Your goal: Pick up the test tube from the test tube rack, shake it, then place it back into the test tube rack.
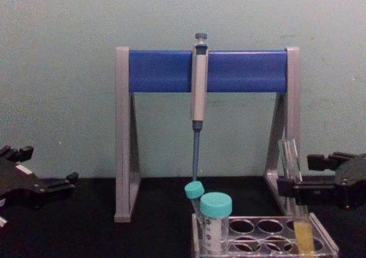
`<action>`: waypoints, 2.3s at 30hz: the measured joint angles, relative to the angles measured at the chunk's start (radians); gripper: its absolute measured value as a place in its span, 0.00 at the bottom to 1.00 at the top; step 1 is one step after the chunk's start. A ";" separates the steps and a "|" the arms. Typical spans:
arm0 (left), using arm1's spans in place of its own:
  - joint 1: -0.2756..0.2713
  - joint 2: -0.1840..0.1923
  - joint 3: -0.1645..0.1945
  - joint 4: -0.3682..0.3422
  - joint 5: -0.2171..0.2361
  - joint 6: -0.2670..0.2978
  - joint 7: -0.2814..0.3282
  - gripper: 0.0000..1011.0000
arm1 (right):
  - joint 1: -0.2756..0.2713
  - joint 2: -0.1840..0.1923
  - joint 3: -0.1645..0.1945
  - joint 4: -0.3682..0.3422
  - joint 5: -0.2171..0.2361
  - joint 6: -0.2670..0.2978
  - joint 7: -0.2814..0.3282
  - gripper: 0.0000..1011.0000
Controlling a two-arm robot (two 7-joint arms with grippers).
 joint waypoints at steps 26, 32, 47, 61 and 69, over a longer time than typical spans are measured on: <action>0.000 0.000 0.000 0.000 0.000 0.000 0.000 0.99 | 0.000 0.000 0.000 -0.002 0.001 0.002 -0.002 0.26; 0.000 0.000 0.000 0.000 0.000 0.000 0.000 0.99 | 0.000 0.000 0.000 -0.002 0.002 0.001 -0.002 0.24; 0.000 0.000 0.000 0.000 0.000 0.000 0.000 0.99 | 0.000 0.000 0.000 -0.002 0.001 0.001 -0.002 0.24; 0.000 0.000 0.000 0.000 0.000 0.000 0.000 0.99 | -0.004 0.003 0.002 -0.002 0.001 -0.021 0.006 0.24; 0.000 0.000 0.000 0.000 0.000 0.000 0.000 0.99 | -0.017 0.005 0.014 -0.017 0.015 -0.065 0.016 0.23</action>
